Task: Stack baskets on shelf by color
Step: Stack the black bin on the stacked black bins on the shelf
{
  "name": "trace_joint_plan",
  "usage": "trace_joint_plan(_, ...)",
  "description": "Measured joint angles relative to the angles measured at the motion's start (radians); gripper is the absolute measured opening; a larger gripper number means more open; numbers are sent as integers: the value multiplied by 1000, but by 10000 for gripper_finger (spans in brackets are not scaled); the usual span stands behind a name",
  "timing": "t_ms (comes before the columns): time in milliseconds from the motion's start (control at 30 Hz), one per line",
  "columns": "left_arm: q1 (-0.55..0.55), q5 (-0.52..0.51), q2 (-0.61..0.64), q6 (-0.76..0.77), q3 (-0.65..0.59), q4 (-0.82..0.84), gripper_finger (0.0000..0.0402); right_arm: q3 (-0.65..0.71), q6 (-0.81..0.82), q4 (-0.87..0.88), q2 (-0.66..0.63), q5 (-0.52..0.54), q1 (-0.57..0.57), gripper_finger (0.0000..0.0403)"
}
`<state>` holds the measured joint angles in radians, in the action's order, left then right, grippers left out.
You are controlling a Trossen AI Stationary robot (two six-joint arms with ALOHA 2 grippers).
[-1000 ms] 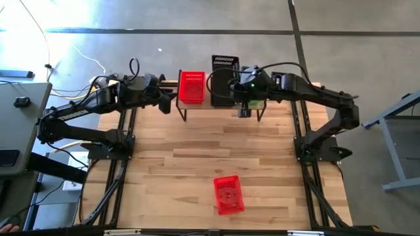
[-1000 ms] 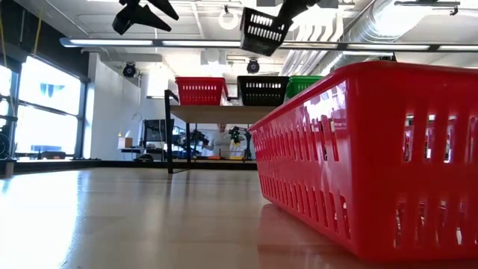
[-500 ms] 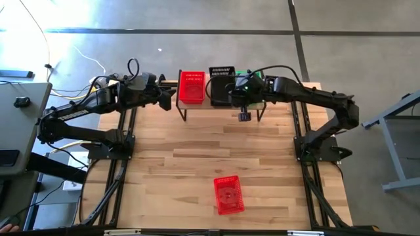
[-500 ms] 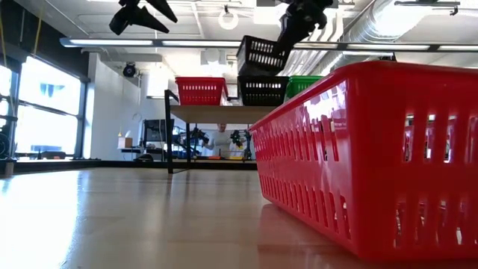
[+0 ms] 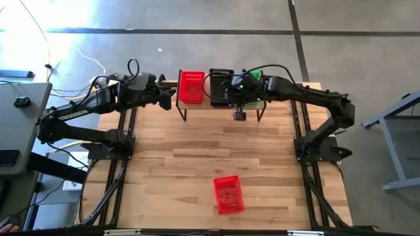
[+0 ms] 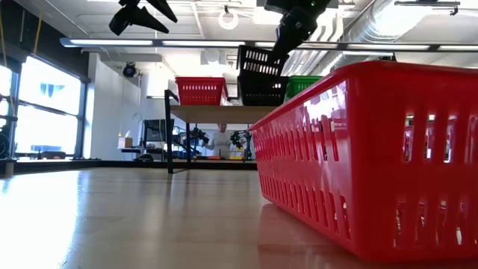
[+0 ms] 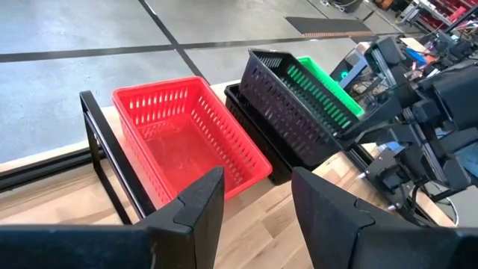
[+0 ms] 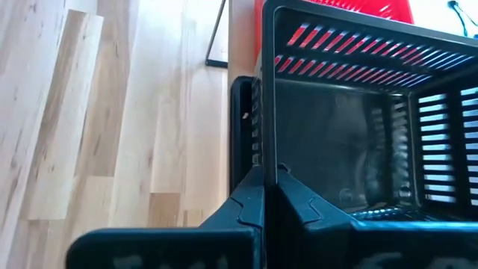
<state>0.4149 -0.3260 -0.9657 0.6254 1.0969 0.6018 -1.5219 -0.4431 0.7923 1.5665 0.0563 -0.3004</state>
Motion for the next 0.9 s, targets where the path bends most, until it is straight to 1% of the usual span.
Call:
trace_joint_plan(167, 0, 0, 0, 0, 0, 0, 147, 0, -1, 5, 0, 3, -9, 0)
trace_joint_plan(367, 0, 0, 0, 1, 0, 0, 147, 0, -7, 19, 29, 7, -22, 0)
trace_joint_plan(500, 0, 2, 0, 1, 0, 0, 147, 0, -4, 20, 44, 44, -21, 0)
trace_joint_plan(700, 0, 5, 0, 3, 0, 0, 147, 0, -7, -4, 47, 49, -20, 1)
trace_joint_plan(800, 0, 8, 0, 2, 0, 0, 147, 0, -5, -27, 47, 49, -20, 12)
trace_joint_plan(900, 0, 8, 0, 1, 0, 0, 147, 0, 2, -32, 47, 60, -21, 37)
